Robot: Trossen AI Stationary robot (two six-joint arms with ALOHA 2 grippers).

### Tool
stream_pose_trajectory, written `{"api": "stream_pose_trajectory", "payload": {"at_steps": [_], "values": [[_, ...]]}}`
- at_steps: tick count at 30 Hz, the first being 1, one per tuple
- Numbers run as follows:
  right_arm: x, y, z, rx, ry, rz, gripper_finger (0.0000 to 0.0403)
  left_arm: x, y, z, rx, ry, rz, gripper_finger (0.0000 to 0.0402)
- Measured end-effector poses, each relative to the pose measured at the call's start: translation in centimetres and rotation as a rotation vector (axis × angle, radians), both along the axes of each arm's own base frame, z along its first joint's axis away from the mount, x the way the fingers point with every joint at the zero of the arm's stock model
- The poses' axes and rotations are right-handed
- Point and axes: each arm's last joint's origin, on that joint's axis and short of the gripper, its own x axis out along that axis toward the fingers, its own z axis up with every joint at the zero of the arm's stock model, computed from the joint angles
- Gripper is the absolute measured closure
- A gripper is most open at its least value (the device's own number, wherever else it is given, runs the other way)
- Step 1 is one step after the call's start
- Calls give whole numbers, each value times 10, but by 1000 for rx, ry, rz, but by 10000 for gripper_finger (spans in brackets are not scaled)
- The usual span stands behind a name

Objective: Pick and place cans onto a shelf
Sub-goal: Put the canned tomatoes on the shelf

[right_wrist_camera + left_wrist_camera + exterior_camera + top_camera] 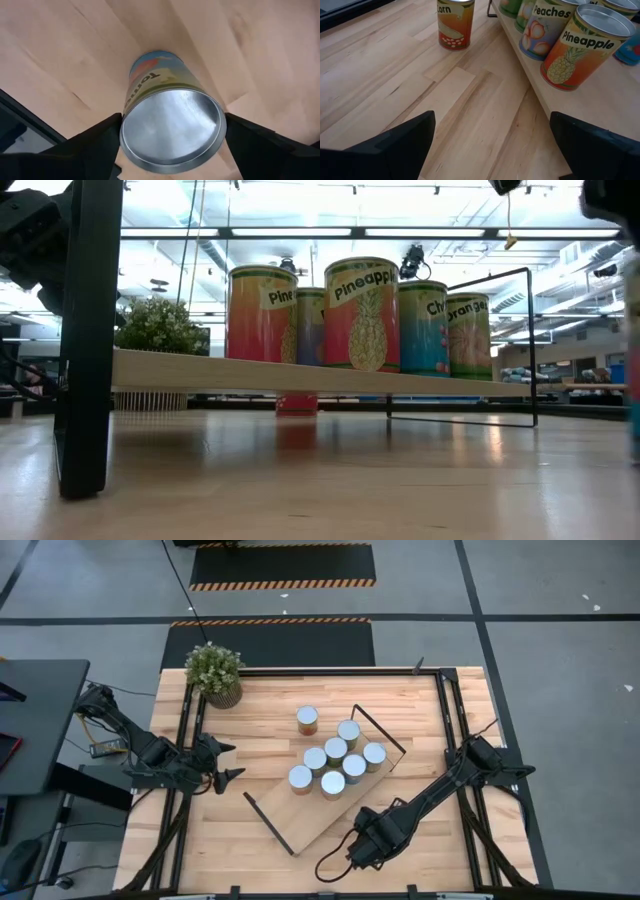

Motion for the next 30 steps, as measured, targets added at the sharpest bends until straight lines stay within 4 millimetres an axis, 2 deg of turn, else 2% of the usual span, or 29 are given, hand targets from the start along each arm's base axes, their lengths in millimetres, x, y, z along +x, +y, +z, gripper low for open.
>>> {"api": "stream_pose_trajectory", "payload": {"at_steps": [13, 21, 30], "values": [[27, -18, 28, -24, -167, 58, 68, 0, 0, 0, 0, 0, 0, 2], [51, -28, 33, 34, -330, 90, 69, 0, 0, 0, 0, 0, 0, 2], [64, -33, 46, 54, -412, 128, 70, 0, 0, 0, 1, 1, 0, 2]]}}
